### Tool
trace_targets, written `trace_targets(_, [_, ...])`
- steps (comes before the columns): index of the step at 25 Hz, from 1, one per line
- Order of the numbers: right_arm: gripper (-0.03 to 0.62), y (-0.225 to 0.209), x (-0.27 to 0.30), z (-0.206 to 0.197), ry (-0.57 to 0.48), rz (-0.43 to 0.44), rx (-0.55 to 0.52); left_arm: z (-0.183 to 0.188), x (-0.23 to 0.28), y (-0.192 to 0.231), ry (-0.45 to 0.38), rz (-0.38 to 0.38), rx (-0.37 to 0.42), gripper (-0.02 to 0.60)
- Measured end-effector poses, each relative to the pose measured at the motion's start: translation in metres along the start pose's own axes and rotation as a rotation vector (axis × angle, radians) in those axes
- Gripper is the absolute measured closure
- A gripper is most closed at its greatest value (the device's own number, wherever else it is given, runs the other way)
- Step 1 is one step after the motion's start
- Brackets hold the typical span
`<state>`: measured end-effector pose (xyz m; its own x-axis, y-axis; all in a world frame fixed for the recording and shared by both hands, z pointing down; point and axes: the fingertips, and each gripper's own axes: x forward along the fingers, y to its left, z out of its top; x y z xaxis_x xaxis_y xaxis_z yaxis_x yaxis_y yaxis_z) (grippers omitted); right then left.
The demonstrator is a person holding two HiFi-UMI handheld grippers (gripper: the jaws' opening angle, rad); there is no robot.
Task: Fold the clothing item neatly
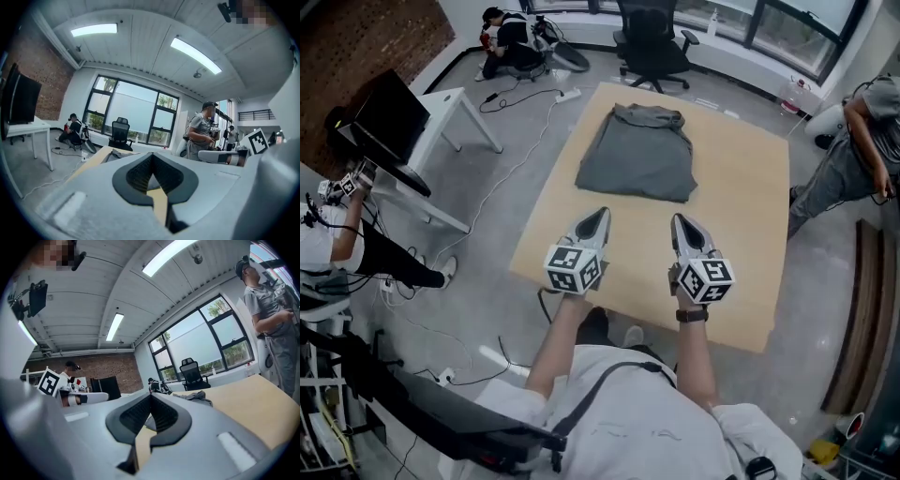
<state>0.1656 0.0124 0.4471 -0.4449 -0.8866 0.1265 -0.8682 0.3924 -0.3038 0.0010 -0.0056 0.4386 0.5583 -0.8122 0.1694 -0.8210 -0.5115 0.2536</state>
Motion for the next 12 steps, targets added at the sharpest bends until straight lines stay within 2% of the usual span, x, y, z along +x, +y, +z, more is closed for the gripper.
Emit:
trace_targets(4, [0.589,0.030,-0.014,0.004,-0.016,0.039,-0.030,0.012,-0.030,-0.013,-0.019,0.025,0.097,0.578])
trace_targets(9, [0.588,0.059,-0.026,0.010,-0.041,0.039,-0.070,0.019,-0.046,-0.026,-0.023,-0.043,0.127,0.578])
trace_targets(12, [0.589,0.076,-0.031,0.019,-0.065,0.015,-0.105,0.032,-0.054,-0.027,-0.042,-0.047,0.172,0.578])
